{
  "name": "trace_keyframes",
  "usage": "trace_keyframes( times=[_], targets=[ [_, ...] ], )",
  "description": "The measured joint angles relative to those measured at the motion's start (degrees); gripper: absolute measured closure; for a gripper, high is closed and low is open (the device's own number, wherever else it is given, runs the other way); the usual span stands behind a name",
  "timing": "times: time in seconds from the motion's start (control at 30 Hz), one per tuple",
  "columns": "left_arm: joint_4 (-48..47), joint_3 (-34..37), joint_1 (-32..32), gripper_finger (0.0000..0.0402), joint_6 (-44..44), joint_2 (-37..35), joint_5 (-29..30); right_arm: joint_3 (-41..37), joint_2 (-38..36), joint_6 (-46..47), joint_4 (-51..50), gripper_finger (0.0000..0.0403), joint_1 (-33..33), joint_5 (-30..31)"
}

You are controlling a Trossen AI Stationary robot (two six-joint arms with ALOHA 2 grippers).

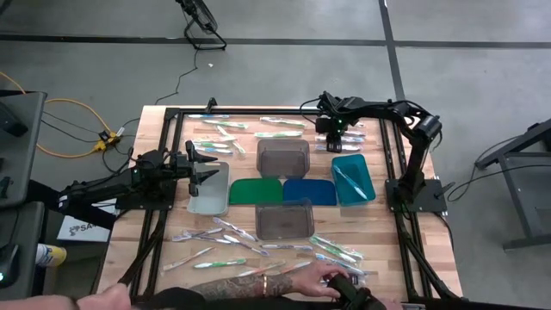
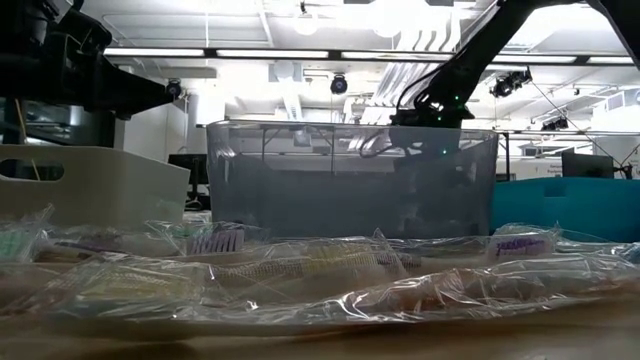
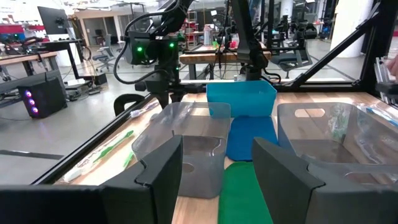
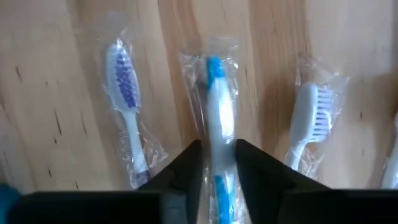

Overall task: Pick & Place Toothbrushes
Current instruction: Put the blue toothbrush into the blue bin

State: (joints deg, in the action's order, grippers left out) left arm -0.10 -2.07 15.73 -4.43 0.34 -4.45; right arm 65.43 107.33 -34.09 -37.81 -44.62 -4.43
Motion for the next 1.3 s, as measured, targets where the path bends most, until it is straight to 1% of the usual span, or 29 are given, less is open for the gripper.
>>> trace_keyframes(
  times=[0.2, 0.3, 0.37, 0.47, 0.6, 0.67, 0.83, 0.93, 1.07, 1.23, 1.3],
  targets=[
    [0.0, -0.02, 0.0, 0.0215, 0.0, 0.0, -0.02, -0.02, -0.59, 7.93, 0.06, 0.0386, 0.0, 0.02],
    [0.0, -0.01, 0.0, 0.0215, 0.0, 0.0, 0.0, -0.02, -3.07, 12.34, 0.02, 0.0386, 0.33, 1.79],
    [0.0, 0.0, 0.0, 0.0215, 0.0, 0.01, 0.0, -0.02, -5.27, 15.79, -0.33, 0.0383, 0.48, 4.05],
    [0.0, -0.01, 0.0, 0.0215, 0.0, 0.0, -0.02, 0.0, -9.38, 21.7, -2.65, 0.0387, 0.48, 5.9],
    [0.0, -0.01, 0.0, 0.0215, 0.0, 0.01, 0.0, 1.62, -14.43, 32.32, -10.87, 0.039, 1.83, 5.91],
    [0.0, -0.01, 0.0, 0.0215, 0.0, 0.01, 0.0, 1.9, -16.81, 38.68, -15.02, 0.0388, 3.05, 4.5],
    [0.0, 0.0, 0.0, 0.0215, 0.0, 0.0, -0.02, 1.9, -21.08, 54.58, -23.64, 0.0389, 6.91, -2.24],
    [0.0, -0.01, 0.0, 0.0215, 0.0, 0.0, 0.0, 1.24, -22.31, 60.28, -27.21, 0.0389, 10.19, -2.99],
    [0.0, 0.0, 0.0, 0.0215, 0.0, 0.0, 0.0, -3.99, -24.56, 64.33, -26.58, 0.0389, 13.58, -3.24],
    [0.0, 0.0, 0.0, 0.0215, 0.0, 0.02, 0.0, -10.37, -26.55, 64.2, -22.71, 0.0389, 17.04, -1.85],
    [0.0, -0.02, 0.0, 0.0215, 0.0, 0.0, -0.02, -12.19, -27.41, 62.29, -21.45, 0.0389, 17.8, -0.84]
  ],
)
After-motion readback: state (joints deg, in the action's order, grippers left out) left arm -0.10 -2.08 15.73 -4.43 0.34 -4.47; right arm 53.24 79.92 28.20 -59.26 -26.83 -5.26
